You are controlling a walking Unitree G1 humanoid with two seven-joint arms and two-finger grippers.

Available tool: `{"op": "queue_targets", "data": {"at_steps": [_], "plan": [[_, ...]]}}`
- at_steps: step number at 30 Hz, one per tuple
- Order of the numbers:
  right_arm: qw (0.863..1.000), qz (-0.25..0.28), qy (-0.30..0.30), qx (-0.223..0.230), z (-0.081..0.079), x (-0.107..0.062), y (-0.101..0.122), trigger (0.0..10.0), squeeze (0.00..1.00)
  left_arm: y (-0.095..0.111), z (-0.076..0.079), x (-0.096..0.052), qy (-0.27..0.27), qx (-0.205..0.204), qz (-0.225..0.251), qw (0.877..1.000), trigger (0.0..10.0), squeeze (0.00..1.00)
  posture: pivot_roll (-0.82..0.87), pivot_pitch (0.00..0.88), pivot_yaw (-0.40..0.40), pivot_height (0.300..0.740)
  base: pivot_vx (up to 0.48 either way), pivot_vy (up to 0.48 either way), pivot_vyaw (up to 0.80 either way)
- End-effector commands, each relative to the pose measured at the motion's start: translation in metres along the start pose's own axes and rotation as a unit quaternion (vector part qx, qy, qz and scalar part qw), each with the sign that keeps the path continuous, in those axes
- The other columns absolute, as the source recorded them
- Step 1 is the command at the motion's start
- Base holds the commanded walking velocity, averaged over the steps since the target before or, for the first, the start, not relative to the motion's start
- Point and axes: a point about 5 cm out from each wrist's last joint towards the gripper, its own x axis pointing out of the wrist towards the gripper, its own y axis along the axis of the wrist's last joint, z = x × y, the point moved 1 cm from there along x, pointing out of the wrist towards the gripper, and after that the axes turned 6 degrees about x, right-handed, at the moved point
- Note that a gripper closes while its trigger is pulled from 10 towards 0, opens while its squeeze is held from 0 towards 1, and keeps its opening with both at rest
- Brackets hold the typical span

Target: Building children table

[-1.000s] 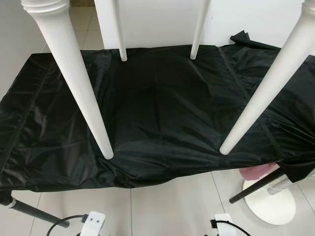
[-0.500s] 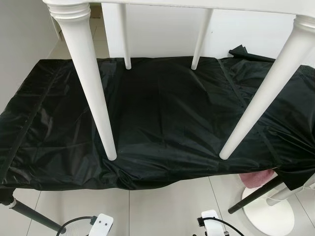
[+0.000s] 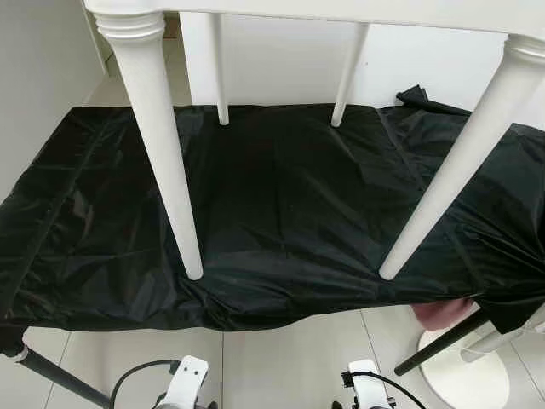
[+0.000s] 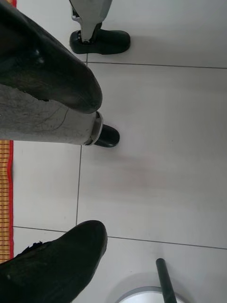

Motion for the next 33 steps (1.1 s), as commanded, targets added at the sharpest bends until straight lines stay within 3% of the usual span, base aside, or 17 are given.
{"op": "queue_targets", "data": {"at_steps": [1,33], "plan": [[1.000,-0.013,-0.002,0.008,-0.0005,-0.0011,-0.0074,10.0,0.00,-0.0087,-0.0077,-0.0017,0.077,0.005,-0.024,0.997,10.0,0.00,0.01,0.000,0.001,0.740,0.000,0.000,0.00],[1.000,-0.015,0.006,-0.019,-0.0025,-0.0011,-0.0079,10.0,0.00,-0.0089,-0.0077,-0.0018,0.088,-0.005,-0.022,0.996,10.0,0.00,0.04,0.000,-0.023,0.740,0.000,0.000,0.00]]}}
